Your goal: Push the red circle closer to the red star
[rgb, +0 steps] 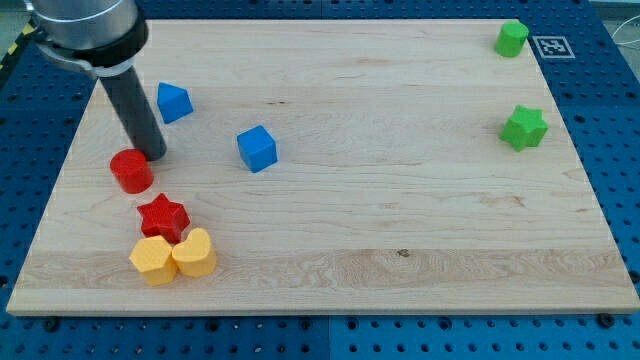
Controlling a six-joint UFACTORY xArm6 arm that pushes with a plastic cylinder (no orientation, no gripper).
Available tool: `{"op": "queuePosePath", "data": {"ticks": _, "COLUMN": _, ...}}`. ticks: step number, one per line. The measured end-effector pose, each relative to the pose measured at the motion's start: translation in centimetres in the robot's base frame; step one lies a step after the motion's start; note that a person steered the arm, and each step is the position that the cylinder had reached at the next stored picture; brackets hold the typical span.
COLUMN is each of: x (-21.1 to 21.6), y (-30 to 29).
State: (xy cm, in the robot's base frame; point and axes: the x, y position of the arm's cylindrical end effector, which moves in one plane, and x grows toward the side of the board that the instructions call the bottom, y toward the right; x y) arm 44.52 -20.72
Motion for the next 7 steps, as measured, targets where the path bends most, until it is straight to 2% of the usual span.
{"op": "queuePosePath", "data": {"ticks": 3, "x": 0.3, "y": -0.4}}
{"op": "queuePosePath", "data": {"ticks": 5, "x": 3.4, "y": -5.7}}
{"op": "queuePosePath", "data": {"ticks": 6, "x": 2.2, "y": -7.2}}
{"op": "queuePosePath", "data": {"ticks": 7, "x": 2.7, "y": -7.9}}
